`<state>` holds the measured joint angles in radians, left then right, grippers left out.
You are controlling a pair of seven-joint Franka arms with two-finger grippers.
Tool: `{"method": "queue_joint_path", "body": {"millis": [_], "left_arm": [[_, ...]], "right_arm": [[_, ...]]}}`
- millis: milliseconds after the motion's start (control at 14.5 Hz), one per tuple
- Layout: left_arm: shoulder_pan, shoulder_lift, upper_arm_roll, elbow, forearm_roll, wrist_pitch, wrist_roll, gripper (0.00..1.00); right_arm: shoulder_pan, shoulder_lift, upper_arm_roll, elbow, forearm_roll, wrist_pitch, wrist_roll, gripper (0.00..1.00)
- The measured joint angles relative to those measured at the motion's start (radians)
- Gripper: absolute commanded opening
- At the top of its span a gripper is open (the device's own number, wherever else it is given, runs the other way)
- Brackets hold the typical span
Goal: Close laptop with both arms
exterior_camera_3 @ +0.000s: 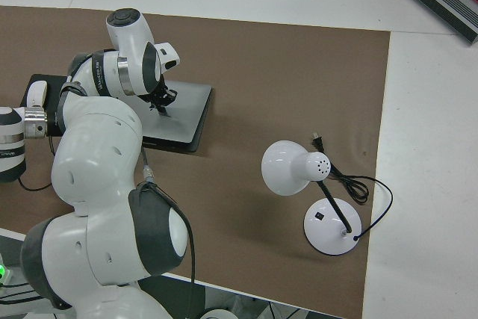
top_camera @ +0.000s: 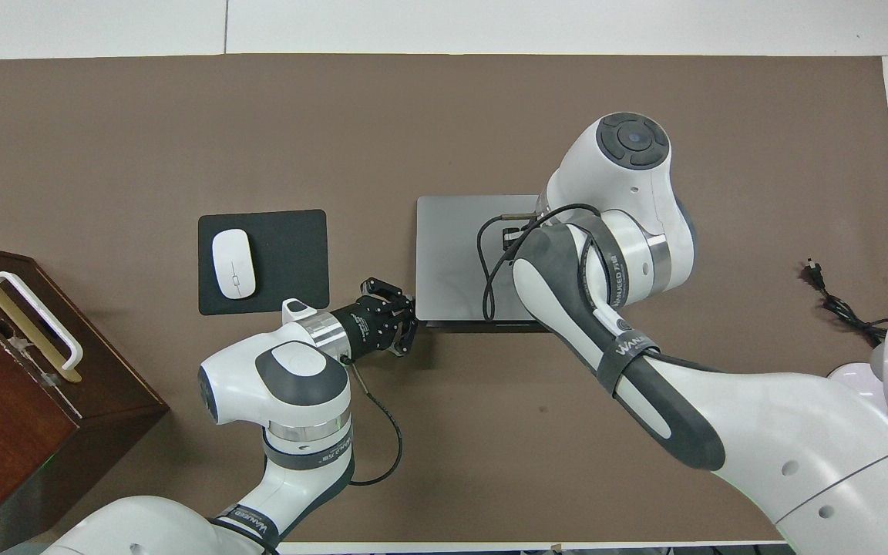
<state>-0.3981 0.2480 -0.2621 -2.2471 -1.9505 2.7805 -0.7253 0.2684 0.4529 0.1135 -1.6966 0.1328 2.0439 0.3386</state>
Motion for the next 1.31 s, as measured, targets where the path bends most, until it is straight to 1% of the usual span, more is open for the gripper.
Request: {"method": "queue_joint_path", "body": {"millis": [1307], "left_arm": [[0.000, 0.000, 0.000, 0.000, 0.000, 0.000, 0.001, 0.00]], "right_arm": [[0.000, 0.000, 0.000, -0.015, 0.000, 0.013, 0.000, 0.00]]}}
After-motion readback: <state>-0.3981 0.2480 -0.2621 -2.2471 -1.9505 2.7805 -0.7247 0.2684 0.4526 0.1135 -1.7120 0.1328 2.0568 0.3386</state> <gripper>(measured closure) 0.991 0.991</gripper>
